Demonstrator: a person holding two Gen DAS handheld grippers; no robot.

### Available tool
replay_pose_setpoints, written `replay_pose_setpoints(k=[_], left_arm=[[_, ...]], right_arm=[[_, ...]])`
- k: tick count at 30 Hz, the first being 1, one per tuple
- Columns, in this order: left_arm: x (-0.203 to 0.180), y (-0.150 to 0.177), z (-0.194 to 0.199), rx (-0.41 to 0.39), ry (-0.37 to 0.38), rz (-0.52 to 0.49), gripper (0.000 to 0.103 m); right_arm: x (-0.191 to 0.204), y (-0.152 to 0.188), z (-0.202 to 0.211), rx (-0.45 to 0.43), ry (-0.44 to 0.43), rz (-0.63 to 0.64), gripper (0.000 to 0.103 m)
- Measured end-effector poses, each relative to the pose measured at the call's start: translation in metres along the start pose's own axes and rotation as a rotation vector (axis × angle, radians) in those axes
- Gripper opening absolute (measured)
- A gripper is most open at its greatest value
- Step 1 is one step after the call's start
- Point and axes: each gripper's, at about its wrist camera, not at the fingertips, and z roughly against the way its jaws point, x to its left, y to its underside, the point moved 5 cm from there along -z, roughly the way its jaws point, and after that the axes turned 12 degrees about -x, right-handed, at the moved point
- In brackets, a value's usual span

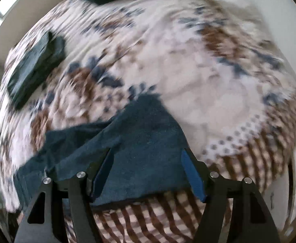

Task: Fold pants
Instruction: 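Grasp the folded jeans end with the left gripper and lift it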

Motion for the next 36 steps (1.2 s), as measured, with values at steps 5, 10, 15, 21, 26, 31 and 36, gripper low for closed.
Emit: replay_pose_setpoints(k=[5,10,15,21,26,31,36], left_arm=[[0.004,-0.006,-0.038,0.006,0.025,0.064,0.096],[-0.016,-0.009,-0.027,-0.083,0.003,-0.027,0.089],[-0.027,0.001,-0.017,-0.157,0.026,-0.091,0.085],[-0.012,-0.016,-0.038,-0.153,0.066,-0.036,0.084],[-0.034,-0.003,-0.012,-0.2,0.089,-0.164,0.078],[-0.015,-0.016,-0.041,-0.156,0.077,-0.108,0.077],[-0.025,-0.022,-0.032,-0.196,0.012,-0.159,0.038]], right_arm=[[-0.004,0.003,0.006,-0.023,0.019,-0.044,0.072],[0.022,0.023,-0.016,0.025,0.011,0.019,0.071],[0.058,0.031,-0.017,-0.03,-0.005,0.141,0.071],[0.083,0.038,-0.027,-0.016,-0.048,0.214,0.071],[0.089,0.057,-0.049,0.005,-0.039,0.325,0.071],[0.082,0.075,-0.07,0.077,-0.037,0.356,0.071],[0.077,0.082,-0.075,0.098,-0.052,0.351,0.071]])
